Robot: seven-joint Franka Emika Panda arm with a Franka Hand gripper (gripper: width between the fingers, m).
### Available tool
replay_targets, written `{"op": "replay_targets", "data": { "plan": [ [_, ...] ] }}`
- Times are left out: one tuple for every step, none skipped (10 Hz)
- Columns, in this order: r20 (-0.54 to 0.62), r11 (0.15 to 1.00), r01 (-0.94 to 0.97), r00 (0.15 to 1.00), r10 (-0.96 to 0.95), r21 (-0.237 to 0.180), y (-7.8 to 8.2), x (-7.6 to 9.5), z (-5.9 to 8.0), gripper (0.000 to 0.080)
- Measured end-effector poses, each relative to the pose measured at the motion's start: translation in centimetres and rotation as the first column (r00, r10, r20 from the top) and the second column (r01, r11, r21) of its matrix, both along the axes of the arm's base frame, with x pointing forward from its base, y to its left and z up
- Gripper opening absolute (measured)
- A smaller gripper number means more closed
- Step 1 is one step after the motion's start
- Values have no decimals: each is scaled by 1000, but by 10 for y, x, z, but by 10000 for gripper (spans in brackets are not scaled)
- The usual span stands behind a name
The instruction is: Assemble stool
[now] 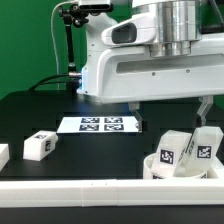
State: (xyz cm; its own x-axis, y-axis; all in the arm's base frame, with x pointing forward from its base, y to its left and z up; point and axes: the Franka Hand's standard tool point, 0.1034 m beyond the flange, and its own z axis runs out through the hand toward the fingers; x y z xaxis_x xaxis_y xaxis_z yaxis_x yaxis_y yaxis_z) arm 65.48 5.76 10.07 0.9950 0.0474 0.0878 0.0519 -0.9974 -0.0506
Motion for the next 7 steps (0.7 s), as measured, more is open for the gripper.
{"op": "replay_targets", "data": {
  "plan": [
    [8,990,-140,990,140,-26,0,0,-1,649],
    [8,970,-242,970,242,-35,1,-1,-2,649],
    [7,946,-321,947,322,-47,1,-1,-3,649],
    [2,895,-439,898,441,-74,3,-1,-3,649],
    [-5,856,-511,859,512,-86,6,-2,-3,649],
    [-14,810,-578,815,580,-98,5,-2,-4,649],
    [-26,758,-643,764,644,-111,3,-2,-5,649]
  ]
}}
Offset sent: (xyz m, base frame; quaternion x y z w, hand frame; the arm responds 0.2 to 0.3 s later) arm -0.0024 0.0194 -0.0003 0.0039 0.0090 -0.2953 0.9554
